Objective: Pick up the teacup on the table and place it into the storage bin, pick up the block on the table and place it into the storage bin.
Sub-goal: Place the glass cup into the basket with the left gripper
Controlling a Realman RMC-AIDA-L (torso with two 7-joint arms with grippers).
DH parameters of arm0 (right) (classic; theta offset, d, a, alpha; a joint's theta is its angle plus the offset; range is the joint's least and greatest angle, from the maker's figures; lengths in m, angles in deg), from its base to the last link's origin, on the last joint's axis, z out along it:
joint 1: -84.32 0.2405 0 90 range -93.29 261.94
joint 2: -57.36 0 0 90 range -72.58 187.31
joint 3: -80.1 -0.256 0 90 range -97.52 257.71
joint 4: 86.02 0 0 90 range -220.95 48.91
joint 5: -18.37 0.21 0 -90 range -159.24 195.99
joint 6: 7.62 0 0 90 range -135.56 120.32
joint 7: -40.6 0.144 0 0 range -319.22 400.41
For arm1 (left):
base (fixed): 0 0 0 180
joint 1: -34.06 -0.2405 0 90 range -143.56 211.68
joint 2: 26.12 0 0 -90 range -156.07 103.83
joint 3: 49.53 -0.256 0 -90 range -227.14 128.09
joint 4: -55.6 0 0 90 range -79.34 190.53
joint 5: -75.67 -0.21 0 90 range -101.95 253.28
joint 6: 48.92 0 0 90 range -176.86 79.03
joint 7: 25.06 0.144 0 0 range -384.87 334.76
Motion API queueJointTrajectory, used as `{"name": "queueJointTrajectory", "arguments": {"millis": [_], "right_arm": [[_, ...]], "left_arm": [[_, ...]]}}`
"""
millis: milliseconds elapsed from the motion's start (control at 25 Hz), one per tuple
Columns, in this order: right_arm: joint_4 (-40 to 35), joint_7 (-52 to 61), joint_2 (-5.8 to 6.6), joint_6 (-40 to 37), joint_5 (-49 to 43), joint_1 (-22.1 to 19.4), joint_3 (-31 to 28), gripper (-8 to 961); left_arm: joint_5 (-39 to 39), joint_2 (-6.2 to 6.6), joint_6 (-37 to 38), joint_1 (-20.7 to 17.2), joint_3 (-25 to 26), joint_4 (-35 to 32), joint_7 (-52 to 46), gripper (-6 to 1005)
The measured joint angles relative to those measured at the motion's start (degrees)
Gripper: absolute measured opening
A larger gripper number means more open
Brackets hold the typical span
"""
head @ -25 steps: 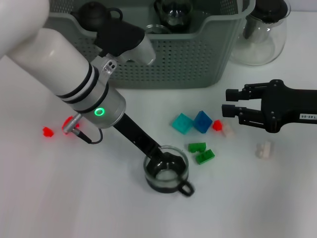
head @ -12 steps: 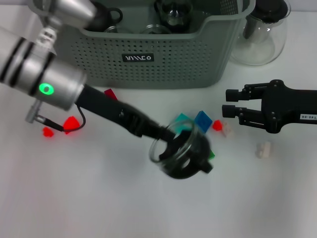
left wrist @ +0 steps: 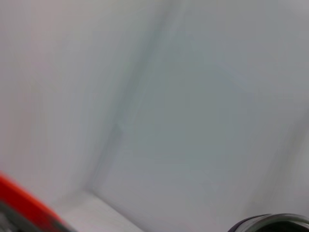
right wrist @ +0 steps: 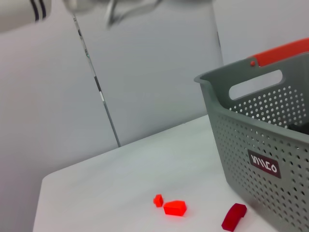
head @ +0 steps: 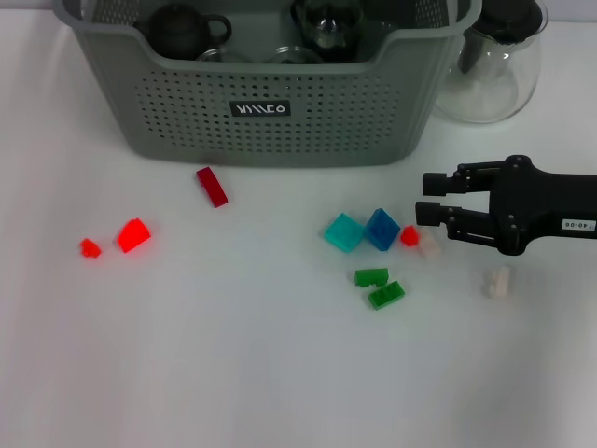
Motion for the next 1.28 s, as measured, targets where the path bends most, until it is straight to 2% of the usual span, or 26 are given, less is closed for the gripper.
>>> {"name": "queueJointTrajectory", "arguments": {"millis": [120, 240, 280, 360, 440, 600, 720, 880, 1000, 1280], "right_arm": [[0.06, -0.04, -0.10, -0.12, 0.14, -0.15, 0.00, 424], [0.22, -0.06, -0.15, -0.24, 0.18, -0.17, -0.01, 424], [0.31, -0.13, -0.18, -0.24, 0.21, -0.17, 0.00, 424], [0.43, -0.31, -0.26, -0.23, 0.24, -0.19, -0.04, 424], [0.44, -0.37, -0.28, -0.19, 0.26, -0.24, -0.17, 425], [0.44, -0.40, -0.30, -0.16, 0.28, -0.21, -0.25, 425], [0.49, -0.41, -0.33, 0.15, 0.29, -0.18, -0.26, 425], [0.51, -0.43, -0.40, 0.18, 0.29, -0.19, -0.27, 425], [0.51, -0.48, -0.40, 0.19, 0.27, -0.27, -0.27, 425], [0.50, -0.51, -0.39, 0.19, 0.27, -0.42, -0.27, 424]], "left_arm": [[-5.72, 1.90, -11.19, 3.80, -4.34, -0.33, -2.99, 46], [-12.87, 2.32, -18.83, 5.72, -8.40, -0.12, -5.67, 47], [-23.77, 1.54, -27.15, 7.08, -14.19, -0.03, -9.53, 47], [-28.11, 0.88, -29.59, 7.31, -16.58, 0.09, -11.09, 48], [-37.95, -0.80, -34.24, 8.07, -21.16, 0.49, -14.99, 48], [-51.59, -3.80, -37.49, 10.09, -25.52, 2.63, -18.99, 50], [-54.32, -4.85, -38.43, 11.64, -28.58, 6.06, -19.58, 50], [-54.52, -4.45, -41.84, 13.95, -33.96, 12.99, -22.16, 51], [-54.56, -4.25, -43.89, 15.49, -34.43, 17.37, -22.38, 52], [-54.64, -3.91, -46.22, 15.60, -34.52, 19.97, -22.42, 54]]}}
